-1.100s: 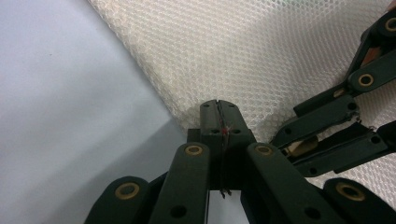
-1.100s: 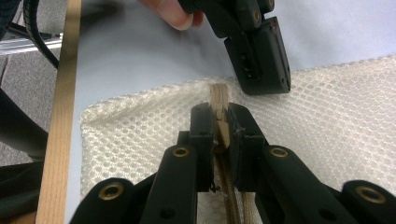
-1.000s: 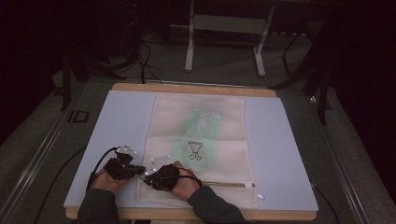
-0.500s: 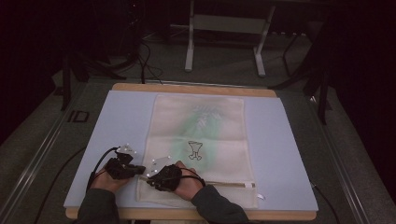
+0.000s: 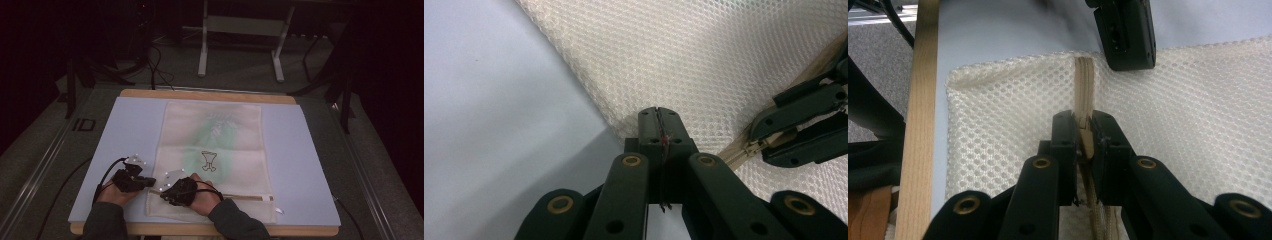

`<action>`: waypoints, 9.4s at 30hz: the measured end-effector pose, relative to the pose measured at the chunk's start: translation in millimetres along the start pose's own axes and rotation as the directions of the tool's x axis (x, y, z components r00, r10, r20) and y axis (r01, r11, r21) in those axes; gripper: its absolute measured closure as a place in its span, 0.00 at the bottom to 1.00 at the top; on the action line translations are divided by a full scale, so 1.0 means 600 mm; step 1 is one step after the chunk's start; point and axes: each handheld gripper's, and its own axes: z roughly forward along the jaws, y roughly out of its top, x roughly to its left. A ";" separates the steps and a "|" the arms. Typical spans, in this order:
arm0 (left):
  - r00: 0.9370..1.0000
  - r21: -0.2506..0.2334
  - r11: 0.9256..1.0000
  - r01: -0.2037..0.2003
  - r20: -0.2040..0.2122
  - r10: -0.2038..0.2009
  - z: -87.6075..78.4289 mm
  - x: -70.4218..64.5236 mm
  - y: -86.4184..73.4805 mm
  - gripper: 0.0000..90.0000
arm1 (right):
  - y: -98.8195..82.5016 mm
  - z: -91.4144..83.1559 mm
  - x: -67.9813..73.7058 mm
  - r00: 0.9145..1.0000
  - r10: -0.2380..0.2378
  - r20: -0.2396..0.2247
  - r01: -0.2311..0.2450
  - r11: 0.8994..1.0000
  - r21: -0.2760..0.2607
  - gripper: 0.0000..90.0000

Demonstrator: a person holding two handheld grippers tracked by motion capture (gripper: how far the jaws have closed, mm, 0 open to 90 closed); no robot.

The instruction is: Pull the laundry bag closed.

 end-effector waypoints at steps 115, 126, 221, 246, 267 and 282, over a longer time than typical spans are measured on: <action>1.000 -0.003 1.000 0.010 0.022 -0.010 0.000 0.005 -0.001 1.00 | -0.094 -0.106 0.010 0.998 0.006 0.068 -0.014 0.993 0.121 0.91; 1.000 -0.003 1.000 0.010 0.022 -0.010 0.000 0.005 -0.001 1.00 | -0.106 -0.116 0.007 0.997 0.016 0.070 -0.025 0.993 0.119 0.91; 1.000 -0.004 1.000 0.009 0.018 -0.009 0.000 0.003 -0.002 1.00 | -0.221 -0.219 -0.008 0.980 0.145 0.133 -0.163 0.978 0.129 0.91; 1.000 -0.003 1.000 0.006 0.017 -0.006 0.000 0.003 -0.001 1.00 | -0.249 -0.242 -0.014 0.974 0.172 0.147 -0.191 0.973 0.127 0.91; 1.000 -0.004 1.000 0.009 0.019 -0.009 0.000 0.003 -0.002 1.00 | -0.273 -0.264 -0.017 0.967 0.197 0.161 -0.218 0.968 0.123 0.91; 1.000 -0.003 1.000 0.007 0.018 -0.007 0.000 0.003 -0.001 1.00 | -0.283 -0.273 -0.016 0.964 0.207 0.168 -0.228 0.966 0.119 0.91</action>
